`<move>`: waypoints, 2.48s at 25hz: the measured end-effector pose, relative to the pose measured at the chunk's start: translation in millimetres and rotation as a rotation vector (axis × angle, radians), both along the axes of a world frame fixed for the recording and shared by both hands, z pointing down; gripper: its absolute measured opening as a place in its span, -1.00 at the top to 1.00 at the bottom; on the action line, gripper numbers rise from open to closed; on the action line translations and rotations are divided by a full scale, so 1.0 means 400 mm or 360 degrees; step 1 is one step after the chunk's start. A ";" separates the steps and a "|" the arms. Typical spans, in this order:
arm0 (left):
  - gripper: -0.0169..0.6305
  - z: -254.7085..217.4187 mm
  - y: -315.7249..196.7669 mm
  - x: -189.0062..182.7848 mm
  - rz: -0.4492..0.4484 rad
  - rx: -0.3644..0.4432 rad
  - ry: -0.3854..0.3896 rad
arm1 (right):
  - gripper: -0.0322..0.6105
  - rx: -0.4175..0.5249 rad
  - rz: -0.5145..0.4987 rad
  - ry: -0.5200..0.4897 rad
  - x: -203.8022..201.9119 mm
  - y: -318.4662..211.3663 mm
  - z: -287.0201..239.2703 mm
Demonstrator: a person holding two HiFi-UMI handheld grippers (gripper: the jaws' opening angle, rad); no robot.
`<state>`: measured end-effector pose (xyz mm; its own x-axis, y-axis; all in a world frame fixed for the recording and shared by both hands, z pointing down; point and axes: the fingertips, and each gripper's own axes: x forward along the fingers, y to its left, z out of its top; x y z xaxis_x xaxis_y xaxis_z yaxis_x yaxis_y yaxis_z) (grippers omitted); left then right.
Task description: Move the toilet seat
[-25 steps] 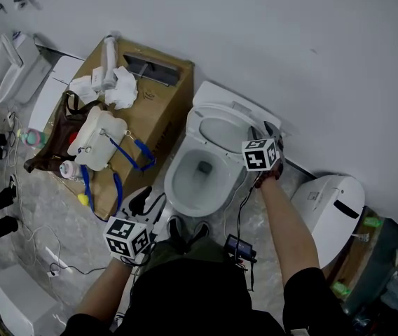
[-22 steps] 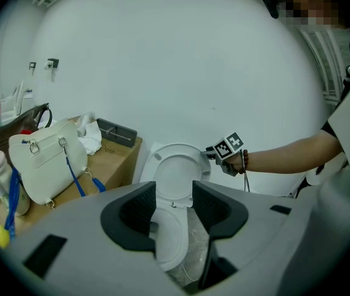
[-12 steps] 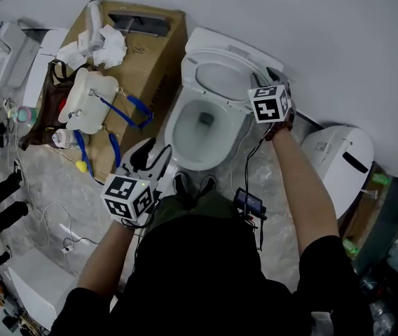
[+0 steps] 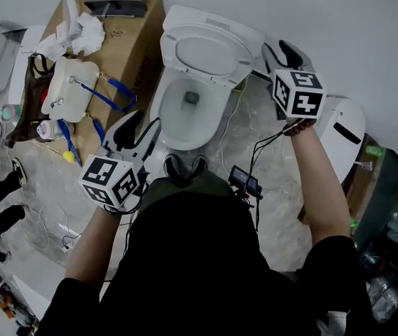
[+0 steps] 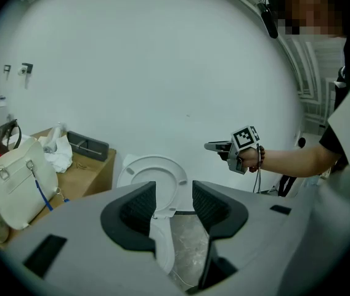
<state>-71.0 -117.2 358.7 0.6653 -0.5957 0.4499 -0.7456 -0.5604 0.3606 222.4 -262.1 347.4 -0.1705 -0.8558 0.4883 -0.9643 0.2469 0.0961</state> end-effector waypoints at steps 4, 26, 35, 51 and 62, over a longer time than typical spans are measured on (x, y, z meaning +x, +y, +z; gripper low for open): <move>0.35 -0.056 0.021 0.014 0.0039 0.0035 0.0060 | 0.31 0.0116 -0.0051 -0.0048 -0.002 0.068 -0.156; 0.35 -0.350 0.136 0.043 0.0074 0.0183 0.0401 | 0.50 0.0624 -0.0024 -0.0601 0.014 0.445 -0.814; 0.35 -0.462 0.168 0.028 0.0049 0.0287 0.0402 | 0.61 0.0555 -0.0215 -0.0822 -0.222 0.488 -0.747; 0.35 -0.492 0.220 0.032 0.0125 0.0301 0.0438 | 0.66 0.0342 -0.0222 -0.0790 -0.349 0.604 -0.556; 0.35 -0.473 0.210 0.036 0.0147 0.0352 0.0337 | 0.66 0.0309 -0.0212 -0.0710 -0.348 0.594 -0.486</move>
<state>-56.8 -33.3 169.4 0.7861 -0.5966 0.1617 -0.6094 -0.7043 0.3642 83.2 -24.5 153.1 -0.4403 -0.8802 0.1771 -0.8832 0.3891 -0.2618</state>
